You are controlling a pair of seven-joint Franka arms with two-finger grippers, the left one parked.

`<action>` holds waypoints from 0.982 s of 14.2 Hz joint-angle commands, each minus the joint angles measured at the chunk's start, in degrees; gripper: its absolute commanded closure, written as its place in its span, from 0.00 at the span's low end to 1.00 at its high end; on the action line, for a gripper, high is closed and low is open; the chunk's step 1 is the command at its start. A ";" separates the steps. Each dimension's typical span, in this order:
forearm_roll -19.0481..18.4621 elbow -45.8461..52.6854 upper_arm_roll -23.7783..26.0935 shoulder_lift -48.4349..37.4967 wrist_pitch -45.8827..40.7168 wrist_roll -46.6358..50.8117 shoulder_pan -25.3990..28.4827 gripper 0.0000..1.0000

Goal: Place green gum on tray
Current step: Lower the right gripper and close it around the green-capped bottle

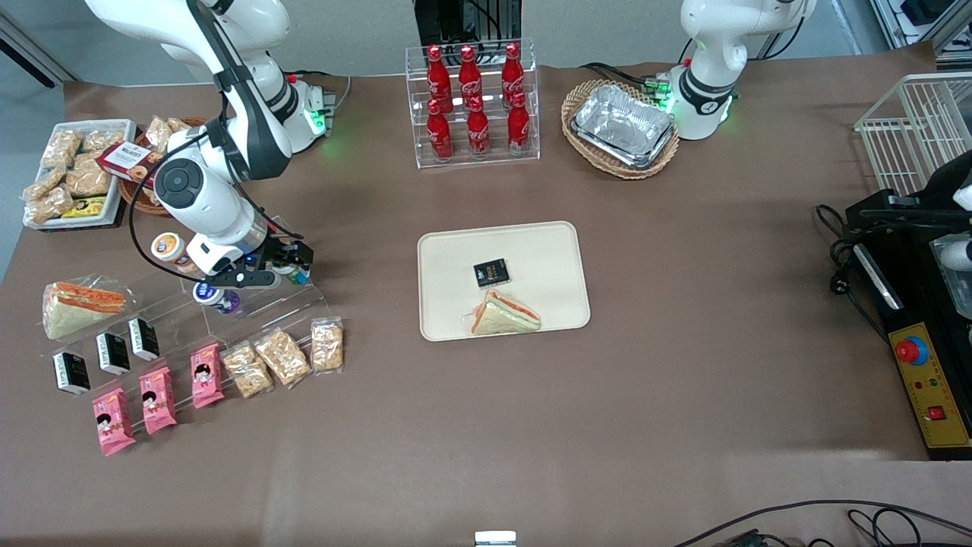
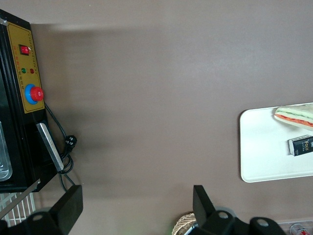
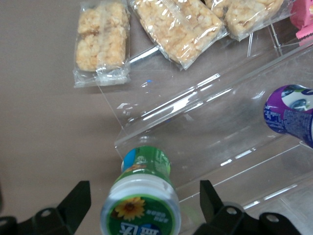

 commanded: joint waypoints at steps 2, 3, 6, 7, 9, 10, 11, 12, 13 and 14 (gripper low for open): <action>0.19 -0.97 0.11 -0.71 0.72 -0.04 -0.21 0.16; 0.19 -0.97 0.20 -0.97 0.54 0.04 -0.21 0.16; 0.19 -1.05 0.20 -2.11 -1.03 -0.04 -0.21 0.35; 0.19 -1.05 0.20 -2.37 -1.39 -0.04 -0.21 0.49; 0.28 -0.88 0.20 -2.55 -1.48 -0.04 -0.21 0.83; 0.28 -0.70 0.20 -2.64 -1.48 -0.13 -0.21 0.99; 0.28 -0.44 0.11 -3.07 -1.65 -0.48 -0.21 1.00; 0.37 0.34 0.11 -4.04 -2.44 -0.74 -0.21 1.00; 0.28 1.74 0.11 -5.26 -5.23 -0.83 -0.21 1.00; 0.28 4.11 0.20 -6.76 -9.52 -0.83 -0.12 1.00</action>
